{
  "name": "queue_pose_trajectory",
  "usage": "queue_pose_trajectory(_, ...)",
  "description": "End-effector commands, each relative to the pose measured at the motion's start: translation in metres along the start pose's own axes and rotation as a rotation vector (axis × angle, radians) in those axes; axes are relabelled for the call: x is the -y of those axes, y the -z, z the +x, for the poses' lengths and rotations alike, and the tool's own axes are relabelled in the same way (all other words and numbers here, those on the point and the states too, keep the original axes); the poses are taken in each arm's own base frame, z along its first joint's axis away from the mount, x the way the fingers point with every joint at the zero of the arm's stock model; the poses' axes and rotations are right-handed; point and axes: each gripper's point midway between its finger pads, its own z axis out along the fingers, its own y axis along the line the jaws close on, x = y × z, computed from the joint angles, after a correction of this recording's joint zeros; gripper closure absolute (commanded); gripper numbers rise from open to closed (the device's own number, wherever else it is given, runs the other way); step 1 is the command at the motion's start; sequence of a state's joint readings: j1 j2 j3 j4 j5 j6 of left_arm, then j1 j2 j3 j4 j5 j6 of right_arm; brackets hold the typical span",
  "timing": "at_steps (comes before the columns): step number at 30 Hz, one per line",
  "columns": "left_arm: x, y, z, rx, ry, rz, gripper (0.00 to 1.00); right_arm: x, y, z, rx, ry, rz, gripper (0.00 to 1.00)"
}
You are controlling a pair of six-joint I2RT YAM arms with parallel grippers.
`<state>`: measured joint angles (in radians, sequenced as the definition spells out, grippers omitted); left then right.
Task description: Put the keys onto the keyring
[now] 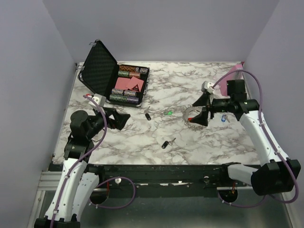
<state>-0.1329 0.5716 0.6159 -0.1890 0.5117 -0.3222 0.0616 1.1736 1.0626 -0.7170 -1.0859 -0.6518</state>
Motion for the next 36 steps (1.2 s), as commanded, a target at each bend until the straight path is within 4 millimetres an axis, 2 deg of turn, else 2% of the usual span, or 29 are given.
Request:
queue_pose_trajectory(1,0.006,-0.002,0.002,-0.017,-0.006,0.041,0.01,-0.01,-0.018,0.018,-0.116,0.223,-0.117,0.0)
queue_pose_trajectory(5,0.006,-0.006,0.009,-0.057,0.014,0.058,0.01,-0.016,-0.032,0.024,-0.091,0.329,-0.224,0.0)
queue_pose_trajectory(11,0.004,-0.007,0.01,-0.071,0.019,0.051,0.01,0.007,-0.047,0.051,-0.218,0.388,-0.218,0.03)
queue_pose_trajectory(14,0.002,-0.007,0.01,-0.072,0.02,0.04,0.01,0.006,-0.05,0.063,-0.255,0.387,-0.226,0.04)
queue_pose_trajectory(16,0.002,-0.008,0.009,-0.069,0.018,0.039,0.01,-0.012,-0.059,0.073,-0.267,0.38,-0.291,0.04)
queue_pose_trajectory(19,0.001,-0.008,0.009,-0.072,0.02,0.035,0.01,-0.057,-0.081,0.094,-0.294,0.376,-0.431,0.06)
queue_pose_trajectory(20,0.0,-0.008,0.009,-0.073,0.02,0.032,0.01,-0.062,-0.087,0.099,-0.299,0.374,-0.448,0.07)
queue_pose_trajectory(25,-0.003,-0.008,0.009,-0.07,0.017,0.012,0.01,-0.075,-0.116,0.113,-0.373,0.35,-0.46,0.2)
queue_pose_trajectory(29,-0.007,-0.008,0.009,-0.069,0.015,-0.005,0.01,-0.084,-0.139,0.125,-0.454,0.338,-0.415,0.35)
queue_pose_trajectory(32,-0.009,-0.008,0.009,-0.069,0.013,-0.016,0.01,-0.085,-0.141,0.136,-0.499,0.342,-0.369,0.44)
queue_pose_trajectory(36,-0.01,-0.008,0.008,-0.066,0.014,-0.015,0.01,-0.091,-0.135,0.15,-0.503,0.339,-0.356,0.51)
